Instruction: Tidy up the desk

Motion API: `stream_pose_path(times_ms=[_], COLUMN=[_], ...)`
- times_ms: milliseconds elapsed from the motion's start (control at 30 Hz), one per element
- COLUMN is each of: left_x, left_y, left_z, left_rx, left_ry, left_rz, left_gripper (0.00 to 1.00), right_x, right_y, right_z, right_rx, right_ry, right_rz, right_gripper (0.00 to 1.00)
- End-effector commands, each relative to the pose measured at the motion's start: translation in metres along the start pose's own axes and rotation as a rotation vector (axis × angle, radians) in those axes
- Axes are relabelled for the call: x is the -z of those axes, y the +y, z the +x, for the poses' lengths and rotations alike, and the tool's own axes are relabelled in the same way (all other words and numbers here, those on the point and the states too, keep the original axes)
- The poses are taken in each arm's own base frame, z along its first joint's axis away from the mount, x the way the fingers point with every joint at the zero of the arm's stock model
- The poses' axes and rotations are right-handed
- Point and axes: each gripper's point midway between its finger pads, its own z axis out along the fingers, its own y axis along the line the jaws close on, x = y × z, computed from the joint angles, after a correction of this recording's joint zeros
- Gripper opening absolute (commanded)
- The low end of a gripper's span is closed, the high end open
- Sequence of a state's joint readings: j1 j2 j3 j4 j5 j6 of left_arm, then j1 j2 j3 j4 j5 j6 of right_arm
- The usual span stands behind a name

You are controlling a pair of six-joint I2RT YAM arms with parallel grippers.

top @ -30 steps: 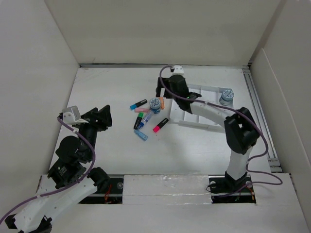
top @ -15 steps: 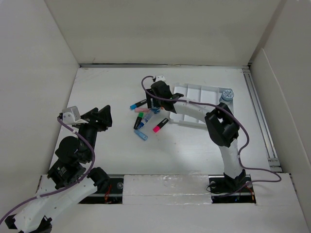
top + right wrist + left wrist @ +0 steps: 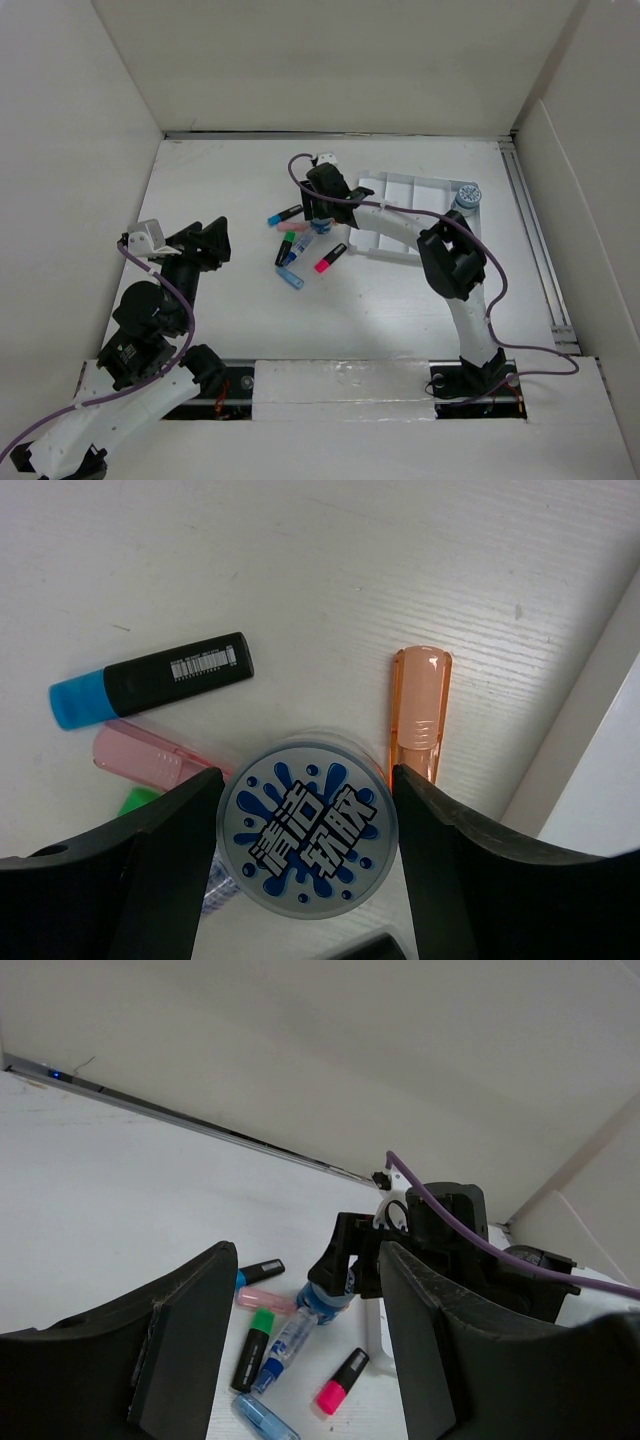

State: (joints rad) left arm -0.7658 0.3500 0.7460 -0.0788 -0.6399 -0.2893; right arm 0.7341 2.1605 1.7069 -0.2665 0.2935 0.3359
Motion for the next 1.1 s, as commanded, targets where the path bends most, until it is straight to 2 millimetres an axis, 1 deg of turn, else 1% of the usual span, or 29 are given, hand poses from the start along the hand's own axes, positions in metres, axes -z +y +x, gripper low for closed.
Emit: stream_pose_path(times_ms=[0,33,67,133,167,200,233,267,300,333,400,433,467,500,533,567,600,633,667,700,733,767,800,900,933,1067], left_x=[-0.001,-0.001,-0.001,-0.001,-0.001,-0.001,-0.001,0.000,0.000,0.000,0.001,0.002,0.002,0.002,0.003,0.003,0.003,0.004,0.005,0.006,0.006,0.006,0.006,0.008,0.009,0.016], left_y=[-0.002,-0.003,-0.003,-0.002,-0.002,-0.003,-0.003,-0.002,-0.002,0.000,0.000,-0.001,-0.003,-0.002,-0.003,-0.003,-0.003,-0.007,-0.008,-0.008,-0.007,-0.007,-0.007,-0.011,-0.011,-0.007], left_z=[-0.004,-0.006,-0.006,-0.006,-0.005,-0.006,-0.006,-0.007,-0.007,-0.008,-0.007,-0.008,-0.009,-0.009,-0.010,-0.009,-0.009,-0.010,-0.011,-0.013,-0.013,-0.012,-0.012,-0.015,-0.016,-0.025], left_rx=[0.011,0.016,0.017,0.016,0.014,0.017,0.017,0.017,0.017,0.019,0.024,0.023,0.028,0.028,0.033,0.031,0.033,0.039,0.041,0.047,0.048,0.051,0.053,0.059,0.063,0.088], left_ry=[-0.017,-0.018,-0.017,-0.022,-0.020,-0.017,-0.017,-0.022,-0.022,-0.025,-0.024,-0.022,-0.026,-0.028,-0.031,-0.027,-0.024,-0.024,-0.025,-0.032,-0.034,-0.034,-0.033,-0.034,-0.038,-0.066], left_rz=[0.003,0.008,0.011,0.005,0.004,0.010,0.010,0.007,0.007,-0.002,-0.001,0.008,0.014,0.015,0.018,0.022,0.024,0.041,0.049,0.053,0.052,0.052,0.055,0.077,0.078,0.081], left_gripper=[0.55,0.55,0.55,0.55,0.55,0.55,0.55,0.55,0.55,0.55,0.55,0.55,0.55,0.55,0.55,0.55,0.55,0.55,0.55,0.55,0.55,0.55,0.55,0.55,0.55,0.55], right_x=[0.020,0.026,0.030,0.042,0.060,0.082,0.082,0.101,0.101,0.100,0.111,0.132,0.127,0.131,0.150,0.148,0.154,0.168,0.174,0.177,0.182,0.190,0.195,0.202,0.203,0.200], right_y=[0.018,0.020,0.020,0.021,0.022,0.012,0.012,-0.012,-0.012,-0.034,-0.063,-0.078,-0.115,-0.135,-0.155,-0.194,-0.216,-0.235,-0.254,-0.289,-0.304,-0.313,-0.339,-0.361,-0.371,-0.384], right_z=[-0.019,-0.026,-0.029,-0.045,-0.064,-0.088,-0.088,-0.106,-0.106,-0.101,-0.104,-0.121,-0.102,-0.098,-0.102,-0.078,-0.071,-0.069,-0.060,-0.040,-0.031,-0.029,-0.014,0.001,0.011,0.027], right_rx=[-0.021,-0.030,-0.039,-0.063,-0.086,-0.130,-0.135,-0.190,-0.206,-0.235,-0.301,-0.348,-0.386,-0.443,-0.485,-0.531,-0.580,-0.615,-0.647,-0.700,-0.730,-0.752,-0.793,-0.848,-0.864,-0.887], right_ry=[-0.011,-0.029,-0.039,-0.097,-0.150,-0.237,-0.237,-0.306,-0.306,-0.309,-0.344,-0.415,-0.397,-0.409,-0.453,-0.433,-0.447,-0.476,-0.484,-0.479,-0.477,-0.488,-0.486,-0.476,-0.464,-0.421], right_rz=[-0.078,-0.090,-0.094,-0.111,-0.126,-0.155,-0.156,-0.139,-0.141,-0.105,-0.073,-0.073,0.000,0.040,0.064,0.152,0.210,0.245,0.286,0.366,0.395,0.395,0.450,0.480,0.503,0.536], right_gripper=[0.51,0.49,0.48,0.47,0.47,0.48,0.48,0.48,0.48,0.48,0.48,0.48,0.48,0.48,0.48,0.48,0.49,0.49,0.49,0.49,0.49,0.48,0.48,0.47,0.47,0.46])
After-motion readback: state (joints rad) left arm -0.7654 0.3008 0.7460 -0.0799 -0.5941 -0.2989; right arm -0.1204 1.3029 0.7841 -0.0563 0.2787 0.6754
